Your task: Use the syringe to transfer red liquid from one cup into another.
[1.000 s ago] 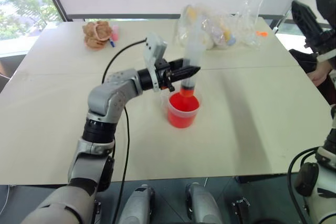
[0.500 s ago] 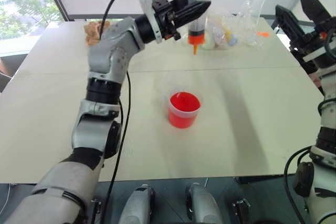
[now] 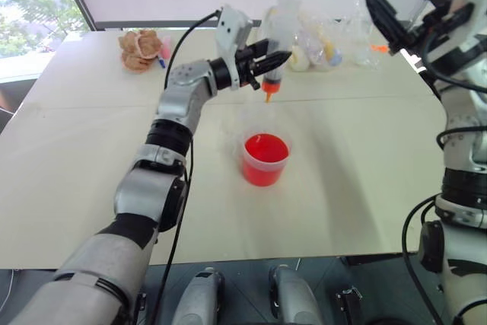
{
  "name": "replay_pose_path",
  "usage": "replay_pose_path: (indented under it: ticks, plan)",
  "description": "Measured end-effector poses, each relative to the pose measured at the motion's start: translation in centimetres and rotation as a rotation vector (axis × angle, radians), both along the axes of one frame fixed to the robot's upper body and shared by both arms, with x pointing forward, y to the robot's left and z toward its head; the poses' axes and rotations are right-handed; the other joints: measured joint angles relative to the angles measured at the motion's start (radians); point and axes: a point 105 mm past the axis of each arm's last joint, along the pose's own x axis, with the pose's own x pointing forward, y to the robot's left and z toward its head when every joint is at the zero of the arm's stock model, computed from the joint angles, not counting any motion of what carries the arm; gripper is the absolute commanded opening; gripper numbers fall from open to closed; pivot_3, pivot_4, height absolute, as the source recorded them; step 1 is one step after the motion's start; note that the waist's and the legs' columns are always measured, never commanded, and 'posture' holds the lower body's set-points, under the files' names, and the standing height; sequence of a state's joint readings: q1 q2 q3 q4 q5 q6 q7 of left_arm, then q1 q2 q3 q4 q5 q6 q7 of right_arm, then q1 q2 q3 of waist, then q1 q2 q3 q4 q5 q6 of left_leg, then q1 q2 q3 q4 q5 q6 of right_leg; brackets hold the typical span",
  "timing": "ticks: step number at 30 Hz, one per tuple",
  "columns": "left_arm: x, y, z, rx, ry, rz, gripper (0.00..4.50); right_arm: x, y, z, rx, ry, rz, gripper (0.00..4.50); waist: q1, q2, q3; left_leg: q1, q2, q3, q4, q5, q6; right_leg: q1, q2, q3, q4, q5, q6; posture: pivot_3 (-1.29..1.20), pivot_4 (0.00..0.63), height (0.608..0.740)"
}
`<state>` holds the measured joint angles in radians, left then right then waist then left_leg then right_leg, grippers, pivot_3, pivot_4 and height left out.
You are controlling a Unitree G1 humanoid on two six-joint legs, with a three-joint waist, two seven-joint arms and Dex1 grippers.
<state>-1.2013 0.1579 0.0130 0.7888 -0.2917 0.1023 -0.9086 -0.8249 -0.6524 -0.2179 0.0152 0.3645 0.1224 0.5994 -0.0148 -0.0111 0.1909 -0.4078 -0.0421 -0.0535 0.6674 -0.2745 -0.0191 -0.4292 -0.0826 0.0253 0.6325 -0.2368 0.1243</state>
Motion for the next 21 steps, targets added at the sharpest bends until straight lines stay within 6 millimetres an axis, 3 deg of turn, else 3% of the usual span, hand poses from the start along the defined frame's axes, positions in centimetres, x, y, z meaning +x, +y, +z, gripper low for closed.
replay_pose_path:
  ticks: [7,13,21]
  plan:
    - [-0.7,0.4,0.9,-0.002,-0.022,0.007,1.35,1.1,1.8,-0.4,-0.028,0.01,0.045,3.34,0.003,0.0,0.0,0.0,0.0,-0.001,0.0,0.0,0.0,0.0,0.0,0.0,0.0,0.0,0.0,0.0,0.15,0.74]
    - [-0.9,0.9,0.2,-0.009,0.002,0.033,1.35,1.4,1.8,-0.8,-0.035,0.02,0.046,3.34,0.001,0.0,0.0,0.0,0.0,-0.001,0.0,0.0,0.0,0.0,0.0,0.0,0.0,0.0,0.0,0.0,0.15,0.74]
    - [-0.8,1.1,1.0,-0.055,-0.003,0.063,1.35,1.4,1.8,-0.8,-0.037,0.019,0.049,3.34,0.001,0.0,0.0,0.0,0.0,-0.001,0.0,0.0,0.0,0.0,0.0,0.0,0.0,0.0,0.0,0.0,0.15,0.74]
